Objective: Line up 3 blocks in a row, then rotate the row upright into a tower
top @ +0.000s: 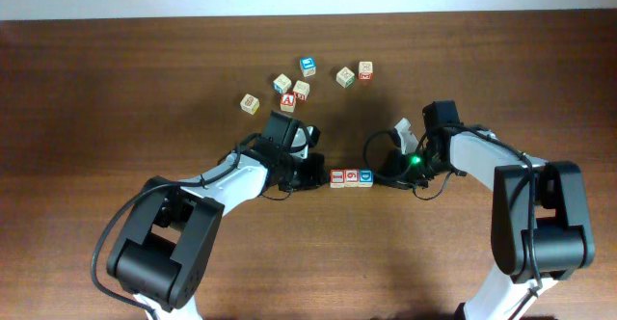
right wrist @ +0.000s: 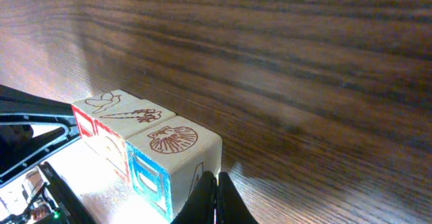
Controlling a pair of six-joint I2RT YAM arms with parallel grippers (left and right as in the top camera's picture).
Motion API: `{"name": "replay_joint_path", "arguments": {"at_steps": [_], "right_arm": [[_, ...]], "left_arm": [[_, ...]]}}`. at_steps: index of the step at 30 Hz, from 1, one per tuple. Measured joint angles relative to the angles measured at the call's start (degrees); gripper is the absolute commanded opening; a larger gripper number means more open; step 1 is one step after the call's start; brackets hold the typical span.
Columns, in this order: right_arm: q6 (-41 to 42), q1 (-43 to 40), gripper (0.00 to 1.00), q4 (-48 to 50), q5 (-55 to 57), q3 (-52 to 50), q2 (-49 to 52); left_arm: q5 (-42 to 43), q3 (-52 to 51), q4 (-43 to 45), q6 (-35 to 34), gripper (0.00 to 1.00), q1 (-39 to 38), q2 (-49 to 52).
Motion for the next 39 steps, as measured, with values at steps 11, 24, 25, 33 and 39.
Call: {"name": "replay_joint_path", "arguments": {"at_steps": [11, 24, 25, 33, 39], "right_arm": [[-2.23, -0.92, 0.04, -2.03, -0.87, 0.09, 0.02], [-2.95, -0.92, 0.04, -2.80, -1.95, 1.16, 0.13], [-3.13, -0.94, 0.04, -2.80, -2.25, 1.16, 0.13], [-3.85, -1.09, 0.04, -2.80, -3.78, 1.16, 0.15], [-4.20, -1.09, 0.04, -3.17, -3.82, 1.16, 0.15]], "left_arm": [[0.02, 0.00, 0.00, 0.00, 0.00, -0.02, 0.00], [-0.02, 0.00, -0.02, 0.00, 0.00, -0.02, 0.00], [-0.11, 0.00, -0.04, 0.00, 0.00, 0.00, 0.00], [-0.87, 0.00, -0.26, 0.00, 0.00, 0.00, 0.00], [-0.87, 0.00, -0.39, 0.00, 0.00, 0.00, 0.00]]}}
